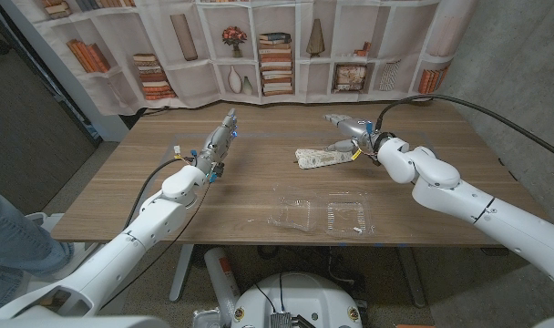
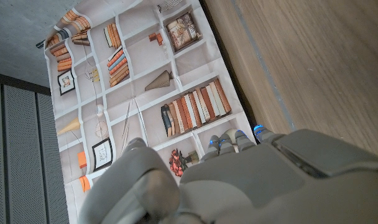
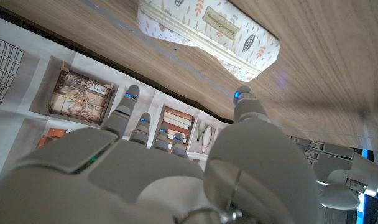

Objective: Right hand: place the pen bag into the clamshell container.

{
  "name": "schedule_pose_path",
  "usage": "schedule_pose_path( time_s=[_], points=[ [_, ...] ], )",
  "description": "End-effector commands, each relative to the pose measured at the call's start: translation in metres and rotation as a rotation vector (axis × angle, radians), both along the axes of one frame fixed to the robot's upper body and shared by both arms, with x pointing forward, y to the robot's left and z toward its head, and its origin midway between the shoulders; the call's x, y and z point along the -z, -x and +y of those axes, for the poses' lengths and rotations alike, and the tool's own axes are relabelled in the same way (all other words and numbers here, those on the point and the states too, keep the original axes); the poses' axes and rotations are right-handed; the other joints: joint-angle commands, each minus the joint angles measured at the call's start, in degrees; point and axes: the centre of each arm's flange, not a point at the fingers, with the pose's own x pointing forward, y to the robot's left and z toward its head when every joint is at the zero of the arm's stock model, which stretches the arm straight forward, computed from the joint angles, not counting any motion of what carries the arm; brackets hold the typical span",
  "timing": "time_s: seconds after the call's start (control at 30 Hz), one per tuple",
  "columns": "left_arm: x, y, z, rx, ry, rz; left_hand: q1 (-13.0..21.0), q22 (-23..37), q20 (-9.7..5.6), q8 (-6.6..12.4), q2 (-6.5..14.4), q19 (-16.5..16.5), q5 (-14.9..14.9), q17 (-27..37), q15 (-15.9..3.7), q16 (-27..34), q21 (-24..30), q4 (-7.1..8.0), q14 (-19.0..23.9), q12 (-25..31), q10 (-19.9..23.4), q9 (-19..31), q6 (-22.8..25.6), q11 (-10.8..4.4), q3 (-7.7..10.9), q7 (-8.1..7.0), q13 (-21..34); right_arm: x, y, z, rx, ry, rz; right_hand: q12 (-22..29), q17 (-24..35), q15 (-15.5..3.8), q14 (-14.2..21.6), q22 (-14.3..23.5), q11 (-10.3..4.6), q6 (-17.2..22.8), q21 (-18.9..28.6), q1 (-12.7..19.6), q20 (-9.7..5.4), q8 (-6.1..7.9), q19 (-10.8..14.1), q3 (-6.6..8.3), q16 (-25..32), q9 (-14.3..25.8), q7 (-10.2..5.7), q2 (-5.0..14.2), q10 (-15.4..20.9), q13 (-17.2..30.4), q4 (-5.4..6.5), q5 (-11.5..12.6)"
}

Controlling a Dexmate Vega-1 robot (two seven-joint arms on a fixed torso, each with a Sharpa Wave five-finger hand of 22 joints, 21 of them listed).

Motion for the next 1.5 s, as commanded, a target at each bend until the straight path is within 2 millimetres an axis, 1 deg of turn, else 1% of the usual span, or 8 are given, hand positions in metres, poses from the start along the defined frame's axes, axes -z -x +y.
schedule_pose_path(
  time_s=[0.03, 0.53, 0.63, 0.7, 1.07, 1.13, 1.33, 1.5],
  points=[
    [0.003, 0.001, 0.0, -0.001, 0.001, 0.007, -0.1, 0.2, 0.68, 0.08, 0.5, -6.0, 0.0, 0.2, -0.3, 0.0, -0.2, -0.06, -2.9, -0.1, -0.1, 0.3, 0.2, -0.04, -0.37, -0.29, 0.2, -0.001, -0.002, 0.001, 0.055, 0.053, 0.035, 0.2, 0.1, 0.55, -0.3, 0.1, 0.45, 0.2, -0.2, 0.7, 0.44, 0.43, 0.8, 0.41, 0.2, 0.2, -0.23, 0.17, -0.5, 0.2, 0.13, -0.1],
    [0.007, 0.001, -0.002, 0.002, 0.0, 0.011, -0.1, 0.2, 0.76, 0.06, 0.6, -6.0, 0.0, 0.2, -0.3, -0.1, -0.3, -0.06, -2.9, -0.1, 0.0, 0.3, 0.3, -0.03, -0.52, -0.39, 0.2, 0.001, -0.008, 0.0, 0.093, 0.077, 0.056, 0.4, 0.0, 0.64, 0.0, 0.1, 1.06, 0.1, -0.4, 1.2, 0.93, 0.6, 1.7, 0.43, 0.4, 0.1, -0.88, 0.01, -0.9, 0.2, 0.09, -0.1],
    [0.007, 0.002, -0.002, 0.001, 0.0, 0.011, -0.1, 0.2, 0.74, 0.05, 0.6, -6.0, 0.0, 0.2, -0.32, -0.1, -0.3, -0.06, -2.9, 0.0, 0.0, 0.3, 0.3, -0.06, -0.55, -0.4, 0.2, 0.0, -0.01, 0.0, 0.108, 0.082, 0.068, 0.3, 0.0, 0.64, -0.1, 0.1, 1.27, -0.1, -0.5, 1.4, 0.95, 0.56, 1.8, 0.46, 0.4, 0.1, -0.83, -0.02, -1.2, 0.2, 0.07, -0.1],
    [0.008, 0.002, -0.002, 0.001, 0.0, 0.011, -0.1, 0.2, 0.75, 0.07, 0.6, -6.0, 0.0, 0.2, -0.35, 0.0, -0.3, -0.06, -2.9, 0.0, 0.1, 0.3, 0.3, -0.06, -0.57, -0.38, 0.2, 0.0, -0.011, 0.001, 0.119, 0.086, 0.073, 0.1, 0.0, 0.71, -0.2, 0.1, 1.91, -0.5, -0.8, 1.7, 1.03, 0.46, 1.9, 0.5, 0.4, 0.1, -0.65, -0.05, -2.0, 0.2, 0.03, -0.1],
    [0.01, 0.0, -0.003, 0.002, -0.001, 0.019, 0.0, 0.2, 0.54, 0.12, 0.7, -6.0, 0.0, 0.2, -0.38, 0.0, -0.4, -0.06, -2.8, 0.0, 0.1, 0.3, 0.6, 0.31, -0.72, -0.02, 0.2, -0.001, -0.019, 0.005, 0.143, 0.109, 0.084, 0.2, 0.0, 0.81, -0.2, 0.1, 2.13, -0.9, -1.2, 2.5, 1.27, 0.49, 2.1, 0.77, 0.4, 0.1, -0.44, 0.16, -2.6, 0.2, -0.09, -0.1],
    [0.01, 0.0, -0.002, 0.0, 0.001, 0.019, 0.0, 0.2, 0.51, 0.12, 0.7, -6.0, 0.0, 0.2, -0.34, 0.0, -0.4, -0.06, -2.8, 0.0, 0.1, 0.3, 0.6, 0.35, -0.73, 0.0, 0.2, 0.0, -0.022, 0.005, 0.154, 0.117, 0.092, 0.1, 0.0, 0.88, -0.2, 0.1, 2.63, -1.3, -1.3, 3.0, 1.35, 0.44, 2.3, 0.97, 0.4, 0.1, -0.27, 0.32, -3.1, 0.2, -0.19, 0.0],
    [0.01, 0.0, 0.0, -0.001, 0.0, 0.018, 0.0, 0.2, 0.49, 0.11, 0.7, -6.0, -0.1, 0.2, -0.27, 0.0, -0.4, -0.06, -2.8, 0.0, 0.2, 0.3, 0.6, 0.35, -0.78, 0.07, 0.2, 0.001, -0.025, 0.006, 0.173, 0.13, 0.099, 0.2, 0.0, 0.96, -0.1, 0.1, 2.59, -1.5, -1.4, 3.5, 1.47, 0.49, 2.7, 1.09, 0.5, 0.1, -0.2, 0.35, -3.3, 0.2, -0.28, 0.0],
    [0.009, 0.0, 0.001, -0.001, 0.003, 0.017, 0.0, 0.2, 0.58, 0.1, 0.7, -6.0, -0.1, 0.2, -0.24, 0.0, -0.4, -0.06, -2.8, 0.0, 0.2, 0.3, 0.6, 0.29, -0.83, 0.01, 0.2, 0.001, -0.028, 0.008, 0.201, 0.146, 0.115, 0.6, 0.0, 0.19, 0.9, 0.2, 2.28, 0.2, -1.5, 4.4, 1.5, 1.22, 4.0, 1.18, 0.8, 0.1, -0.46, 0.16, -2.9, 0.2, -0.37, 0.0]
  ],
)
